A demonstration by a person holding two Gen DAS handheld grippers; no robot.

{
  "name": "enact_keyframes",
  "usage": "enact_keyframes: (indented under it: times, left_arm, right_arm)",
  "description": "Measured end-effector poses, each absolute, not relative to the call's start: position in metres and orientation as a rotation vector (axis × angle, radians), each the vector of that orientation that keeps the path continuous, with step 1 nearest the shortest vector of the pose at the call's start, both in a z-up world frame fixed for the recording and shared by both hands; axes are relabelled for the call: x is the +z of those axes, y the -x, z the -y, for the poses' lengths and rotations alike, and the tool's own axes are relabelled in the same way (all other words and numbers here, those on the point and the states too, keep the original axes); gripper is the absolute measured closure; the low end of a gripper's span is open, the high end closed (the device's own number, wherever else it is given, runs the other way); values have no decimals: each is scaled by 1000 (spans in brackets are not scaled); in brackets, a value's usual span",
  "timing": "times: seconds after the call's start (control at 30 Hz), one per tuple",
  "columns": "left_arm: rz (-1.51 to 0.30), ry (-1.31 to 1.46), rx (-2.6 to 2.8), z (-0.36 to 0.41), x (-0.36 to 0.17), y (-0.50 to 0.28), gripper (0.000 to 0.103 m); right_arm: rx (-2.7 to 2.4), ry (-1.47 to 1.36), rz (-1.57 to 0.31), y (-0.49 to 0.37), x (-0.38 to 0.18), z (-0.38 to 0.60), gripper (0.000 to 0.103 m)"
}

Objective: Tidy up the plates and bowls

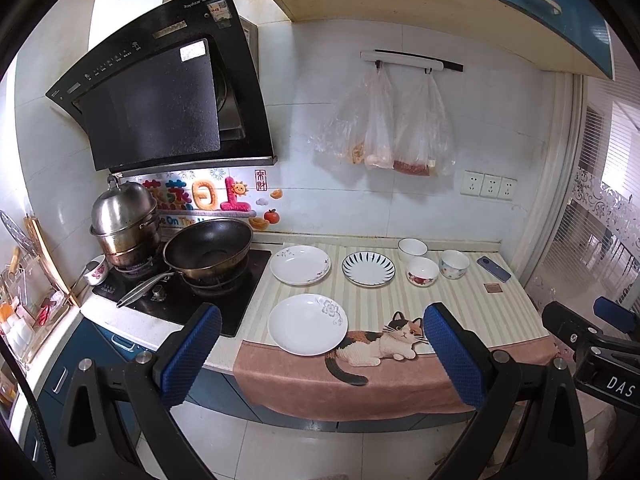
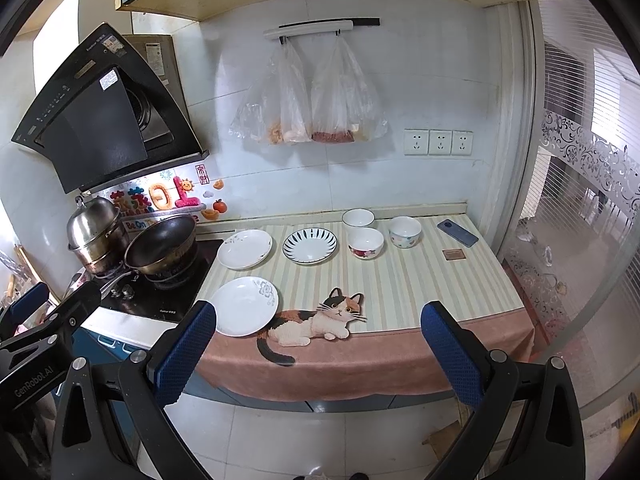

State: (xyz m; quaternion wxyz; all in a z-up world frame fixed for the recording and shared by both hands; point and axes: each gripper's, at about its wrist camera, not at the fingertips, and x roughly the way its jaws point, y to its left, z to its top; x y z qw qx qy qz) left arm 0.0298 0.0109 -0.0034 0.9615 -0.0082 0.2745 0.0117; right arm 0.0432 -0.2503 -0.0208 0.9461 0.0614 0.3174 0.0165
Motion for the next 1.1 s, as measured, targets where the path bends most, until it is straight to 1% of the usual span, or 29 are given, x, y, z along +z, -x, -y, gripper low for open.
enact_keyframes:
  times: [0.87, 1.0, 1.1]
  left_arm:
    - [-546, 10, 22, -14, 1, -33, 0]
    - [-554, 13, 13, -22, -2, -44, 0]
    - [-562, 20, 18, -35, -14, -59, 0]
  right_arm:
    - [32, -136, -647, -55, -19, 245, 0]
    - [18, -145, -652, -59, -23, 239, 0]
    - [26, -165, -637, -66, -33, 231, 0]
